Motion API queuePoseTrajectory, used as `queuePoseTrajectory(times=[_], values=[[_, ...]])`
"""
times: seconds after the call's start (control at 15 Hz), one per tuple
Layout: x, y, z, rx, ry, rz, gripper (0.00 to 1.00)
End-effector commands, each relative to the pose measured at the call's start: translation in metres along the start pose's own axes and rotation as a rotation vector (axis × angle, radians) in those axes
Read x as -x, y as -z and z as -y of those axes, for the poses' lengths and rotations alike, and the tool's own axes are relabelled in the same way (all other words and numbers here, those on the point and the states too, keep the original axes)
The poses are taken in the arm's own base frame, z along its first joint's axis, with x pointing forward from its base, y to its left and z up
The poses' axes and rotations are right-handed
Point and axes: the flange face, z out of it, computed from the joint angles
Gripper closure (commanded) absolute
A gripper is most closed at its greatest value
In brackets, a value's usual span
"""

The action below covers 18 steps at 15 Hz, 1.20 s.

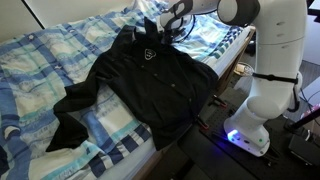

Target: Fold the coat

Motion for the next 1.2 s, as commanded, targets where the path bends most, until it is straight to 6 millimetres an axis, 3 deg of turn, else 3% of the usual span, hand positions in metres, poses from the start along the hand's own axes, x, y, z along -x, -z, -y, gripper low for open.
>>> queuePoseTrajectory(times=[0.0, 0.4, 0.47, 0.93, 1.13], values=[[0.002, -0.002, 0.011, -0.045, -0.028, -0.026, 0.00], [0.003, 0.000, 0.031, -0.085, -0.037, -0.071, 0.00], [0.003, 0.000, 0.034, -0.091, -0.038, -0.079, 0.18], [0.010, 0.010, 0.049, -0.138, -0.017, -0.100, 0.71], [0.039, 0.020, 0.039, -0.153, 0.034, -0.084, 0.95]])
